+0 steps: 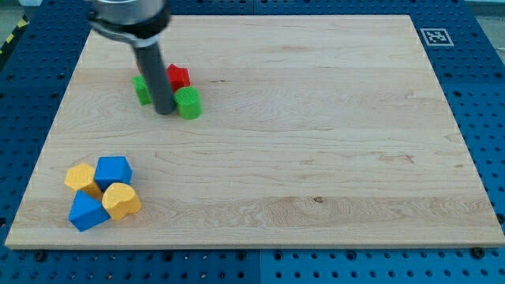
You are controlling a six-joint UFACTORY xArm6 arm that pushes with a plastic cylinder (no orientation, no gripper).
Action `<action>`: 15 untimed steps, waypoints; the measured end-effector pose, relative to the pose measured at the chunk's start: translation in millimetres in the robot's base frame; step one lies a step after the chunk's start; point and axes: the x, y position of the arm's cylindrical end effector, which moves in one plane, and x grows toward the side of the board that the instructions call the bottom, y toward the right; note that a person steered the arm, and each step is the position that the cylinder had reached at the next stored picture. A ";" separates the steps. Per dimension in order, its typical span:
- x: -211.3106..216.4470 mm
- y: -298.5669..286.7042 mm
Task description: Push the green star into the green circle
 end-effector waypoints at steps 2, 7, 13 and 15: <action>15.6 63.0; -79.6 -150.4; 12.1 -79.2; -15.1 -152.9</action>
